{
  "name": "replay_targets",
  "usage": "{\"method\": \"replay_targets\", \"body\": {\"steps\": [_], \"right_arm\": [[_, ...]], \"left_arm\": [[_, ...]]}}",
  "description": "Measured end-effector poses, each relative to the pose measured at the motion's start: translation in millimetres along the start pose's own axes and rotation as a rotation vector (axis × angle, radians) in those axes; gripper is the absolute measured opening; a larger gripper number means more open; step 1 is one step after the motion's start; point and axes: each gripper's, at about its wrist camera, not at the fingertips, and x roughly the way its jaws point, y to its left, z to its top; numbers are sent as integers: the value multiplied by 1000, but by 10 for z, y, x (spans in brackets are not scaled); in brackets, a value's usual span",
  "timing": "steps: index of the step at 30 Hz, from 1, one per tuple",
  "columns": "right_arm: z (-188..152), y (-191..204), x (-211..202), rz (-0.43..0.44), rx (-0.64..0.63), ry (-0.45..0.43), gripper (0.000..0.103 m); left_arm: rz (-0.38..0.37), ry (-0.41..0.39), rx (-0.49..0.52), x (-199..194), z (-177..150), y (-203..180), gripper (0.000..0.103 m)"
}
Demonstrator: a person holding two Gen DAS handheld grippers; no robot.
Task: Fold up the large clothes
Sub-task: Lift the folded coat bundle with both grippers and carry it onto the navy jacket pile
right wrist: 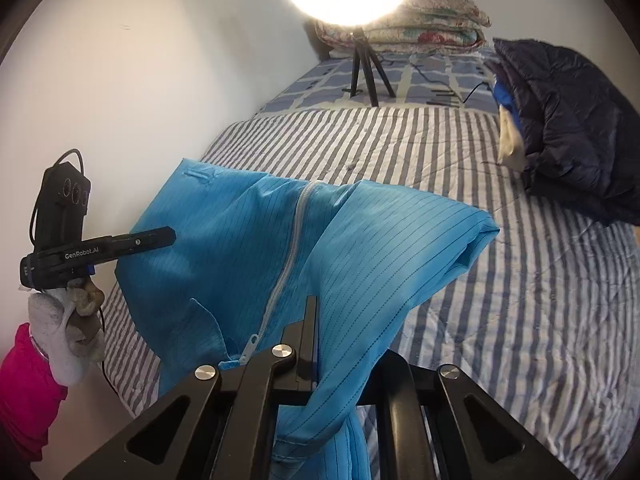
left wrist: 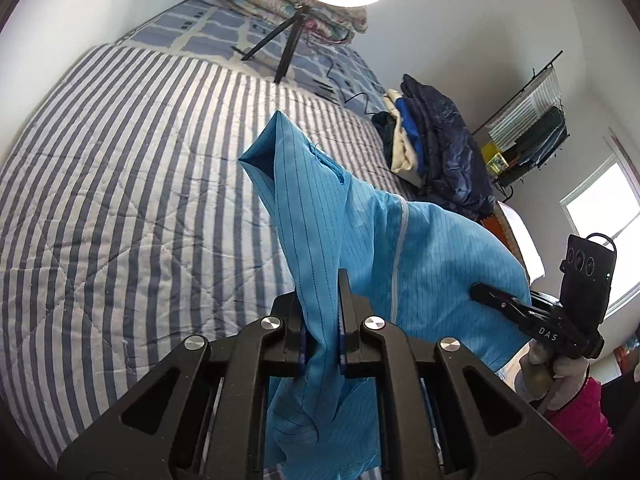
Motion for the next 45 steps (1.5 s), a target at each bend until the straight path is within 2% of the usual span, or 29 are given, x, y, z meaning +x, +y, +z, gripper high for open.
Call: {"method": "replay_targets", "body": {"steps": [11,19,26,32,45], "right_arm": [[193,-223,-587,-91,-32,-66,4],[510,-714,-878,-183,-28,-113,4],[938,-1240,-988,-268,-18,-153,4],[1462,-1808,-1025,-348,-2,-199,4],[2661,-2905,-820,-496,12,-253,4]], "left_arm": [[-38,-31,93,-58,264,-693,8],[-84,-40,166,292,660,-1267,8],[-144,-50,209,833,1176,-1754,8],[-200,-64,253,1390,1751,-2098,8],[-215,-120,320,2549,2883,-2827,8]]}}
